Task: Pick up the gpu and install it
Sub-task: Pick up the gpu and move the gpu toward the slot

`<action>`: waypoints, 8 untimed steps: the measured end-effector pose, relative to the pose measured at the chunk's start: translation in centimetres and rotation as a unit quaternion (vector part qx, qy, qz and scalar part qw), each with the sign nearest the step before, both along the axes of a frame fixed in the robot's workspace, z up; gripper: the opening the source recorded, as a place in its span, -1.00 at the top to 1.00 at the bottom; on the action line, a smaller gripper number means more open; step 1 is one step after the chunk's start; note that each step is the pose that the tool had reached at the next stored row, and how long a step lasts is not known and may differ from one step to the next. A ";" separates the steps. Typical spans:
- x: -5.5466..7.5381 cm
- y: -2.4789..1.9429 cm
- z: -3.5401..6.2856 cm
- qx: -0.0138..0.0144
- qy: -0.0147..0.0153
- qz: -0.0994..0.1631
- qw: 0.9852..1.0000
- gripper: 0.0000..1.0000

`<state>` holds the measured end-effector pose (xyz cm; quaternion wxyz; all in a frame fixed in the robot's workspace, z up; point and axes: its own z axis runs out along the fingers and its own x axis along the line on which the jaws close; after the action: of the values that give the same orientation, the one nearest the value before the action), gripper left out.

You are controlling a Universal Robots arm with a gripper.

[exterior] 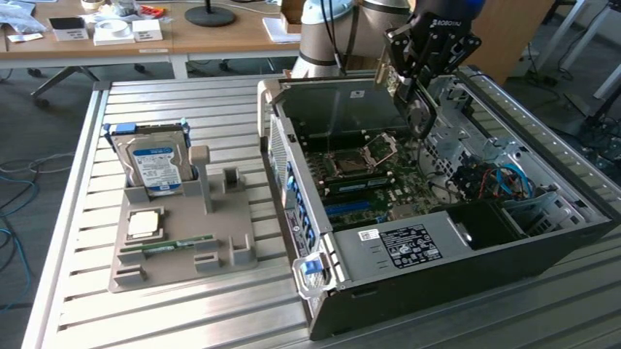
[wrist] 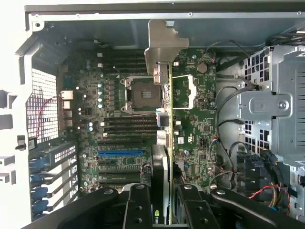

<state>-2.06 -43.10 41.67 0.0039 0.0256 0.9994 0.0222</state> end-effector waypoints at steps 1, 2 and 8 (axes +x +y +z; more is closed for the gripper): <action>0.0 0.00 0.00 0.000 0.000 0.000 1.000 0.47; 0.0 0.00 0.00 0.000 0.000 0.000 1.000 0.47; 0.1 0.00 -0.01 0.000 0.000 0.000 1.000 0.47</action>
<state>-2.00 -43.10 41.66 0.0039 0.0255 0.9994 0.0223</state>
